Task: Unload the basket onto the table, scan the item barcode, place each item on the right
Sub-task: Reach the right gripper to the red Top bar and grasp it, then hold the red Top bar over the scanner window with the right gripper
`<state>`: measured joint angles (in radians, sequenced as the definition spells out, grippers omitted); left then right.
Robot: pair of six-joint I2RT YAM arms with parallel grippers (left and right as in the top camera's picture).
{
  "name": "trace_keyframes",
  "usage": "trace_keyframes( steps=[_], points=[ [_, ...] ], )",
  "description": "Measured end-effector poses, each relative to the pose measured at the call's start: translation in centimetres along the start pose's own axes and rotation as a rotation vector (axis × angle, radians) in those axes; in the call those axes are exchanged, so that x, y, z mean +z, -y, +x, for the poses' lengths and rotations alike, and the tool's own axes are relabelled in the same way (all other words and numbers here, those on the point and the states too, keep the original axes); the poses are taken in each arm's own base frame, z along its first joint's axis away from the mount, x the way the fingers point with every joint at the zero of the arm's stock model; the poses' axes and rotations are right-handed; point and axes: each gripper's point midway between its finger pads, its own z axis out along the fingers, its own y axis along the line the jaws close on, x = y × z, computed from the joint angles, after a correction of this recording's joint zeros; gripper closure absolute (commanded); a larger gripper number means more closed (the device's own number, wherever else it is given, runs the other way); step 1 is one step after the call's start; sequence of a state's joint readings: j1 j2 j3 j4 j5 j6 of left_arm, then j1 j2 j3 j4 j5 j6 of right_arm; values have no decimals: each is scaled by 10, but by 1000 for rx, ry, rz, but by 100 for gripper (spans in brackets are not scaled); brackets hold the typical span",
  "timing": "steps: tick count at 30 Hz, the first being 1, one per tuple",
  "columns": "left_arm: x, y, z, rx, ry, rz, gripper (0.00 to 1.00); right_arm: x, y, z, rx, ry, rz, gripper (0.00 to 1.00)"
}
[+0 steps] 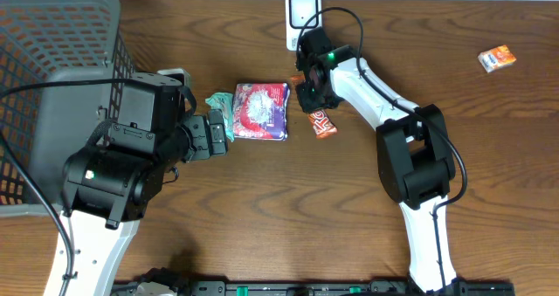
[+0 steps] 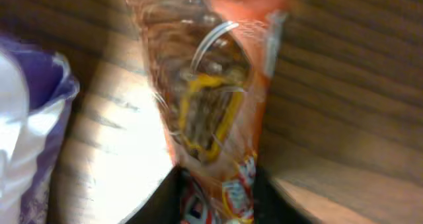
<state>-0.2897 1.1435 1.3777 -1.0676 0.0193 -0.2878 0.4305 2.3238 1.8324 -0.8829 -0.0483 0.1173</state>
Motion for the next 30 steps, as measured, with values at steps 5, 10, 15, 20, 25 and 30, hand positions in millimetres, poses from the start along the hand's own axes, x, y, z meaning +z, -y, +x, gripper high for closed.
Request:
trace_keyframes(
  steps=[5,10,15,20,25,30],
  points=[
    [0,0,0,0,0,0,2,-6,4,6,6,-40,26,99],
    [0,0,0,0,0,0,2,-11,6,8,8,-76,42,99],
    [0,0,0,0,0,0,2,-29,6,1,10,-89,55,99],
    [0,0,0,0,0,0,2,-68,5,-22,15,-28,50,99],
    [0,0,0,0,0,0,2,-90,6,-31,19,0,50,99],
    [0,0,0,0,0,0,2,-107,9,-40,25,34,54,99]
  ],
)
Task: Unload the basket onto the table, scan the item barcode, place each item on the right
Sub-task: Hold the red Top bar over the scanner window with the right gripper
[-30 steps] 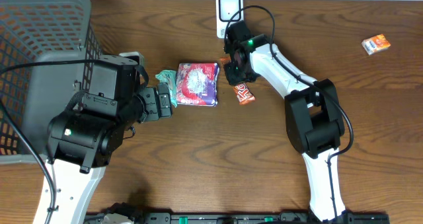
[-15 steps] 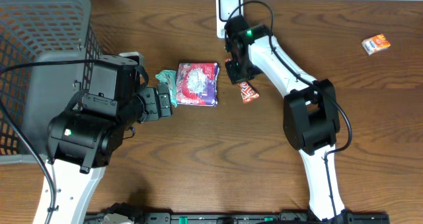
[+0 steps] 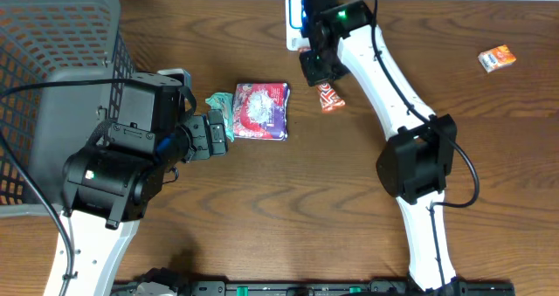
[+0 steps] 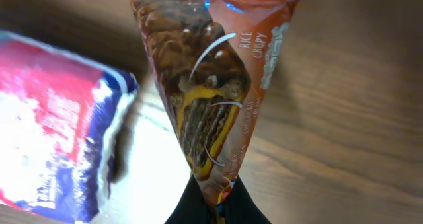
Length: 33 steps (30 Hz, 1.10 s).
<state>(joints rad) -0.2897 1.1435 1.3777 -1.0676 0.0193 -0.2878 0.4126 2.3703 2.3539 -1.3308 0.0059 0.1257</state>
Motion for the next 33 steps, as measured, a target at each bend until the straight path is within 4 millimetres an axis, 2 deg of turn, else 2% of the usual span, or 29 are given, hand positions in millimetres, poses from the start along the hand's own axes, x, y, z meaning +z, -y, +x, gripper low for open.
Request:
trace_keyframes(
  steps=[4,9,19,22,28,33],
  points=[
    [0,0,0,0,0,0,2,-14,6,-21,10,86,13,99],
    [0,0,0,0,0,0,2,-19,15,-51,28,208,36,99],
    [0,0,0,0,0,0,2,-53,13,-139,55,598,15,99],
    [0,0,0,0,0,0,2,-49,12,-145,71,624,7,99],
    [0,0,0,0,0,0,2,-17,12,-142,90,587,5,99],
    [0,0,0,0,0,0,2,-5,13,-140,94,570,7,99]
  ],
)
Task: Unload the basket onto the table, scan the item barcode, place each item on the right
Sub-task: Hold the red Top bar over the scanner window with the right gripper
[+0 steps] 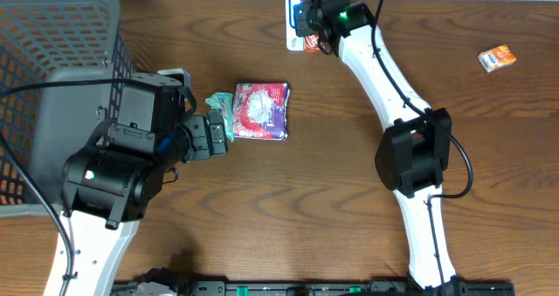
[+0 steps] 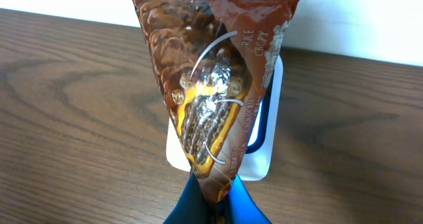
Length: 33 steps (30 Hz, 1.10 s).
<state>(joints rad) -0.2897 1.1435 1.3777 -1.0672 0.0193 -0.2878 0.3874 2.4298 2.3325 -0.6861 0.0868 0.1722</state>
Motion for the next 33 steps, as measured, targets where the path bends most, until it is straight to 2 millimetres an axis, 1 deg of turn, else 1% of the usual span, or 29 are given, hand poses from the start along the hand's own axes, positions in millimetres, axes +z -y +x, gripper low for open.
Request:
trace_keyframes(
  steps=[3,5,10,14,21,28,30,33],
  points=[
    [0,0,0,0,0,0,2,0,2,1,0,-5,7,99],
    [0,0,0,0,0,0,2,0,6,2,1,-8,29,99],
    [0,0,0,0,0,0,2,0,25,5,2,-20,108,99],
    [0,0,0,0,0,0,2,0,35,9,10,-39,120,99],
    [0,0,0,0,0,0,2,1,31,10,6,-52,55,99],
    [0,0,0,0,0,0,2,1,27,11,-5,-56,32,99],
    [0,0,0,0,0,0,2,0,29,10,-8,-54,41,99],
    [0,0,0,0,0,0,2,-12,39,5,-11,-48,96,99]
  ],
)
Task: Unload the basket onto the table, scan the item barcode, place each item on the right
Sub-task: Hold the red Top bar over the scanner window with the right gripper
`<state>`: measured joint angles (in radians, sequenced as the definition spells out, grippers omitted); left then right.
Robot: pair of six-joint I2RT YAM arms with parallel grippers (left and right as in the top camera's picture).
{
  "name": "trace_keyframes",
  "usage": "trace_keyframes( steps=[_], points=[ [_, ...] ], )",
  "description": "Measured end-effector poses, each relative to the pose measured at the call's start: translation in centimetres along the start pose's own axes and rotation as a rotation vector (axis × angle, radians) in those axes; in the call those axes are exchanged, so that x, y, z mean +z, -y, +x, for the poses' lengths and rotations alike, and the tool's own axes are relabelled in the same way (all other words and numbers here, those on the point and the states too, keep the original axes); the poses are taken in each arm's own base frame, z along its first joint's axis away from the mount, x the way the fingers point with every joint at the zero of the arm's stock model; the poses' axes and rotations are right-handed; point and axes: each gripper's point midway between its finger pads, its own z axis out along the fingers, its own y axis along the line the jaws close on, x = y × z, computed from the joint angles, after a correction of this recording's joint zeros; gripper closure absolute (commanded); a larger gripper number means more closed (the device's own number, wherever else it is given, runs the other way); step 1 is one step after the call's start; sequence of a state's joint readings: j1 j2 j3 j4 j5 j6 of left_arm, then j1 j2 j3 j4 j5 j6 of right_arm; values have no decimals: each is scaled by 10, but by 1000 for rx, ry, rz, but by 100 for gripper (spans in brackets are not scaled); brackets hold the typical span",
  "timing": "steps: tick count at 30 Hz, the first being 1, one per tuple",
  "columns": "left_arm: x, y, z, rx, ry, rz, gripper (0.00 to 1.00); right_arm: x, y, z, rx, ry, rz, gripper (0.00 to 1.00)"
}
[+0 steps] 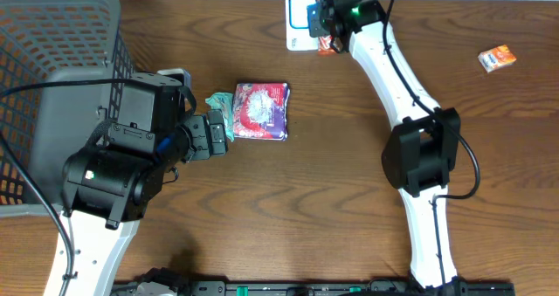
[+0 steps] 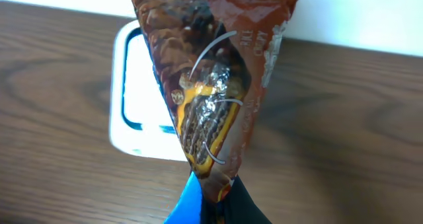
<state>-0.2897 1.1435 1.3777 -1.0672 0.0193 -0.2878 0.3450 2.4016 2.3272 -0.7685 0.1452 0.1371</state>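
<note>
My right gripper [image 2: 215,196] is shut on the end of an orange-brown chocolate bar wrapper [image 2: 211,85], which fills the middle of the right wrist view. Behind it and to its left lies the white barcode scanner [image 2: 142,112] with a blue-rimmed window. In the overhead view the bar [image 1: 327,43] sits at the table's far edge just right of the scanner [image 1: 300,18], under the right gripper [image 1: 330,21]. My left gripper [image 1: 212,132] rests by a teal packet [image 1: 220,106]; I cannot make out its jaws.
A purple and red snack pack [image 1: 261,110] lies mid-table beside the teal packet. A grey mesh basket [image 1: 54,78] stands at the far left. A small orange box [image 1: 497,59] lies at the far right. White wall runs behind the table's far edge.
My right gripper has shifted a little to the right with the bar, so the scanner now shows left of the wrapper instead of directly behind it. The left arm is unchanged.
My right gripper held the bar low beside the purple pack. It then held it nearer the table's far edge, then directly over the scanner, and now just right of the scanner. The left arm stayed put throughout.
</note>
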Motion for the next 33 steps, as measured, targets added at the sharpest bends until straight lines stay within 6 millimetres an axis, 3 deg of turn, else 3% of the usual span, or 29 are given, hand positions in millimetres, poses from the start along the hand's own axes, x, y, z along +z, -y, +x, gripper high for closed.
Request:
trace_keyframes(
  steps=[3,6,9,12,15,20,23,25,33],
  points=[
    [0,0,0,0,0,0,2,-28,24,-15,2,33,96,99],
    [0,0,0,0,0,0,2,-73,62,-35,16,79,221,99],
    [0,0,0,0,0,0,2,-104,100,-37,38,68,302,99],
    [0,0,0,0,0,0,2,-103,135,-25,72,22,332,99],
    [0,0,0,0,0,0,2,-71,150,3,106,-58,264,99],
    [0,0,0,0,0,0,2,-5,130,56,135,-166,67,99],
    [0,0,0,0,0,0,2,15,108,74,129,-203,-13,99],
    [0,0,0,0,0,0,2,16,97,69,121,-183,-47,99],
    [0,0,0,0,0,0,2,-6,36,1,52,59,-166,99]
  ],
)
